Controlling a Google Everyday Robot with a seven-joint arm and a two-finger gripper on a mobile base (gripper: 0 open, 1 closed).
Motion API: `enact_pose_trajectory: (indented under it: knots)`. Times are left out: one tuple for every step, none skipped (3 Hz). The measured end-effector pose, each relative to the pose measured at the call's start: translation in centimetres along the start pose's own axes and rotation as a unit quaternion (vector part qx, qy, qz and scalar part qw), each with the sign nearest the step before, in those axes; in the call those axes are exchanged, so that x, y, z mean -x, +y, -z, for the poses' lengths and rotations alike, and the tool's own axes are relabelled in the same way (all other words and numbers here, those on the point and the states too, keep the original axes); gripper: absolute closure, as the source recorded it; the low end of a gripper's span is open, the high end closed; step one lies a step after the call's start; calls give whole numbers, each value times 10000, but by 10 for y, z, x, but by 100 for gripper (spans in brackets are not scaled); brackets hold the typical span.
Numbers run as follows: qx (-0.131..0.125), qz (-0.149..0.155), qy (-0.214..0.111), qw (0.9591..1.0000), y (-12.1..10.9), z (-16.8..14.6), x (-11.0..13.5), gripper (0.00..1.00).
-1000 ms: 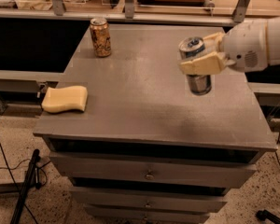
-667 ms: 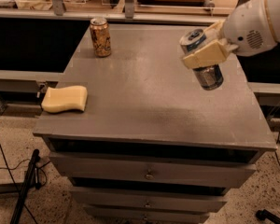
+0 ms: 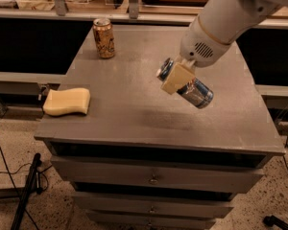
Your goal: Knock redbull can over
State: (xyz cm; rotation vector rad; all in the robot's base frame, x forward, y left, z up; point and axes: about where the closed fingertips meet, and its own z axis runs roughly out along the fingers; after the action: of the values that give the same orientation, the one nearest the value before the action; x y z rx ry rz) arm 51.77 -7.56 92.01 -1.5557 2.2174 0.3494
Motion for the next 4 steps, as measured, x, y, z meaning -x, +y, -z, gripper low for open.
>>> enact_pose_trajectory:
  knots:
    - [-25, 109, 1049, 9944, -1, -38, -21, 100]
    - [-200, 223, 2101, 9772, -10, -61, -48, 84]
    - [-631, 334, 2854, 9558, -36, -56, -73, 60]
    - [-926, 394, 3055, 9469, -57, -33, -80, 37]
